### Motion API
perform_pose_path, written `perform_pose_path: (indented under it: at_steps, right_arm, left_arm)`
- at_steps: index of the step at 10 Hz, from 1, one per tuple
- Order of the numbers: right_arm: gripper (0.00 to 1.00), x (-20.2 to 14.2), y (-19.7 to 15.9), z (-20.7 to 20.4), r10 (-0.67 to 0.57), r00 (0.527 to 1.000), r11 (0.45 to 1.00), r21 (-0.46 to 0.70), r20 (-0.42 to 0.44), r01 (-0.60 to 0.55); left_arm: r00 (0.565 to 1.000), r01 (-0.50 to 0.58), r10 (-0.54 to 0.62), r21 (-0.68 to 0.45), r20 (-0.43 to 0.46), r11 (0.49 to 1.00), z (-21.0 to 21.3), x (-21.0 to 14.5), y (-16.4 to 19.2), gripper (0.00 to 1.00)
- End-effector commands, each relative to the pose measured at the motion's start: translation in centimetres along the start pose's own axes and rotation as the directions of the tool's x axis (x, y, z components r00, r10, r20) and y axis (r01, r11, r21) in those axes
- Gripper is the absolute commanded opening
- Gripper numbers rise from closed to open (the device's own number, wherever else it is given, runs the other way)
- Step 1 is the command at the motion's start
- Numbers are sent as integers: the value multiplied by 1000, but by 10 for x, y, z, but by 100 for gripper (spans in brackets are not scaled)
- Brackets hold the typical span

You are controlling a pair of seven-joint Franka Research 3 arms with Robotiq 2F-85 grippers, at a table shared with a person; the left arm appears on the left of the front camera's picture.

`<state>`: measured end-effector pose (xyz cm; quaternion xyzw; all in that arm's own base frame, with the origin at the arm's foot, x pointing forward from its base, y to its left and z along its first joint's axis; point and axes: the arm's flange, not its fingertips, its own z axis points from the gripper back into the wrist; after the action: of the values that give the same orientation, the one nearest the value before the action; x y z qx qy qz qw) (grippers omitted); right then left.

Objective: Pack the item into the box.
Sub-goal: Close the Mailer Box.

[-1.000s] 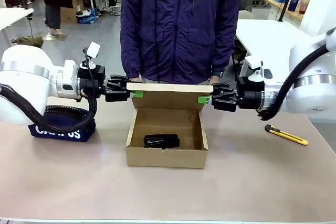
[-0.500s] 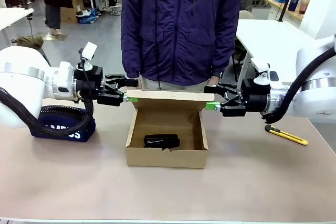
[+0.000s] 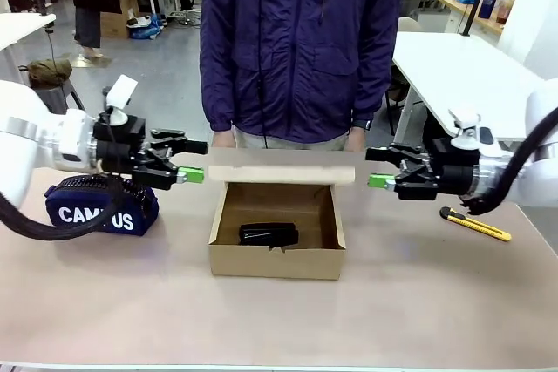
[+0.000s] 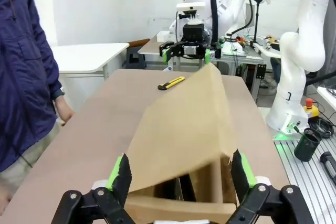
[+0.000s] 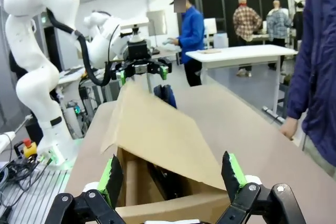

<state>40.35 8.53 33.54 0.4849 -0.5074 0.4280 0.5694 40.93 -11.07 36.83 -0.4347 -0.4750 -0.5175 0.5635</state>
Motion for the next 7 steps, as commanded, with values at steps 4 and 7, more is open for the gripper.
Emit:
perform_pose_path:
  at_steps: [4,7]
  right_arm:
    - [100,18,8,1,-26,991,994,-98,131,39]
    - [100,23,8,-41,17,998,993,-116,68,-9]
  left_arm:
    - [989,94,-108,137,101,986,24,22,-10,100]
    - [972,163,-181,119,153,979,-18,21,8,100]
